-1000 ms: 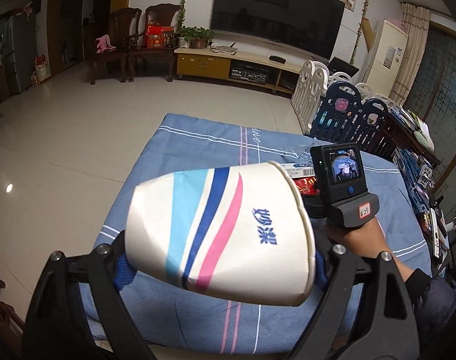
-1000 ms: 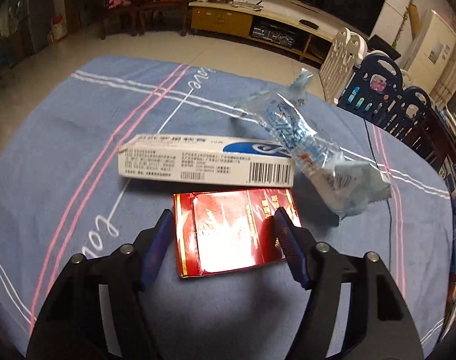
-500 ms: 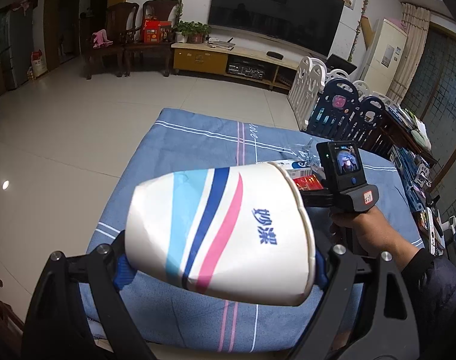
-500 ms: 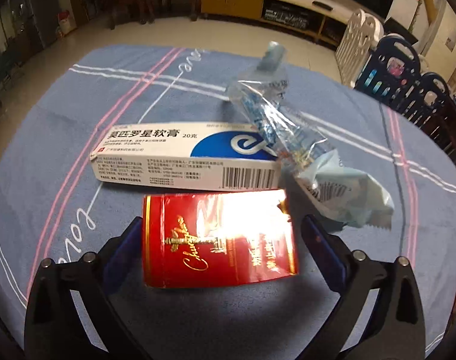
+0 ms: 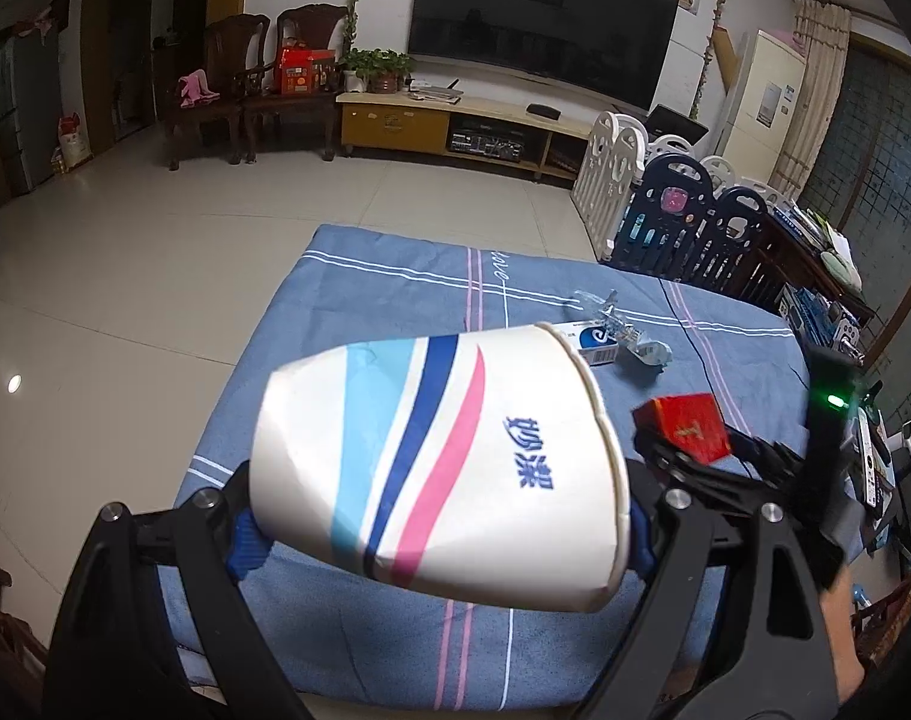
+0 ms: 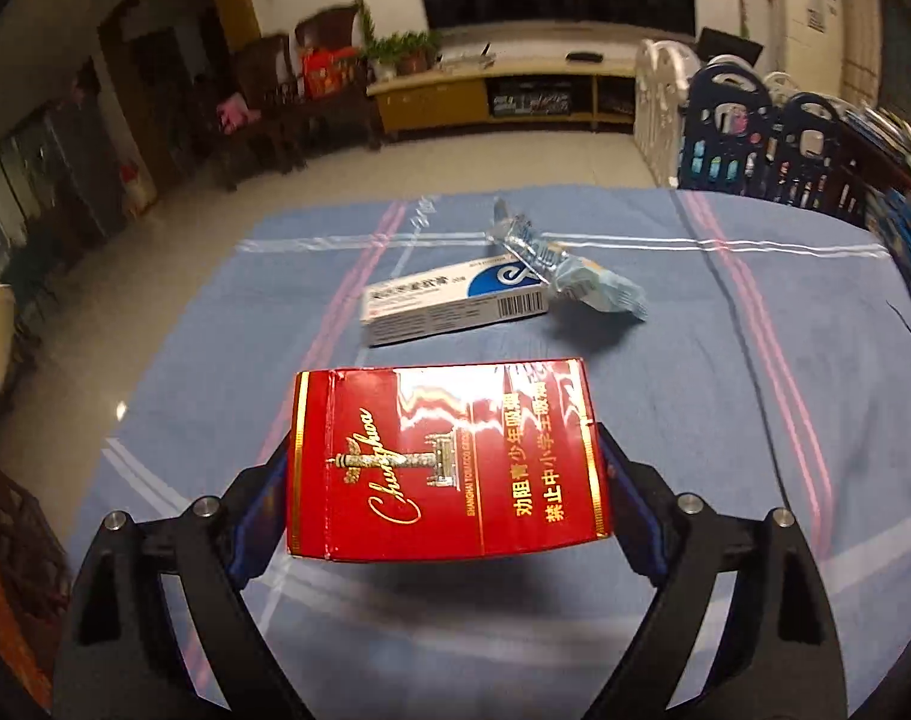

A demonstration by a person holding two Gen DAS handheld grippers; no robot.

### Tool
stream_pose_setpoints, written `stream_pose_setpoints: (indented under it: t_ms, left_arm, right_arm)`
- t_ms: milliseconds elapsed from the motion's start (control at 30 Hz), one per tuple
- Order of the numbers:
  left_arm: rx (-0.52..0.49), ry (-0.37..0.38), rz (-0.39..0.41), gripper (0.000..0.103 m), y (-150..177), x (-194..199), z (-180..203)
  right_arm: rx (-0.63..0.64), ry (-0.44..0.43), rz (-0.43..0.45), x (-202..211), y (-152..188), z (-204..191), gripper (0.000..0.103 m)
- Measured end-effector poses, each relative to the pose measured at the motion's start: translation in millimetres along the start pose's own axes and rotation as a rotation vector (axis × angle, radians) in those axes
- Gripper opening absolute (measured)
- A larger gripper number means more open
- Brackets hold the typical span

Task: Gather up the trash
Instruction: 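Grasp the red cigarette box with the right gripper while the left gripper holds the cup, then carry the cup and red box over the pink bin and open both grippers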

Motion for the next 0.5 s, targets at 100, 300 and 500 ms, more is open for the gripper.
stream_pose_setpoints:
  t_ms: [100, 300, 500]
  left_arm:
    - [-0.019, -0.005, 0.008, 0.087, 2, 1, 3]
    - [-0.087, -0.013, 0.031, 0.087, 13, 14, 14]
    - [-0.084, -0.008, 0.027, 0.087, 45, 40, 15]
  right_arm:
    - [-0.009, 0.036, 0.087, 72, -2, -8, 0.088]
    - [-0.105, 0.109, 0.216, 154, 23, -19, 0.088]
    - [-0.055, 0.119, 0.203, 158, 47, -34, 0.088]
Point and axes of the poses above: each gripper's, at about its wrist camera, not at the fingertips, and x roughly against the way its jaws point, z to its right, y to its underside, the point moved 10 cm from there along -x, roughly the way its jaws point, and after that the axes turned 6 degrees about x, right-handed, at the moved point
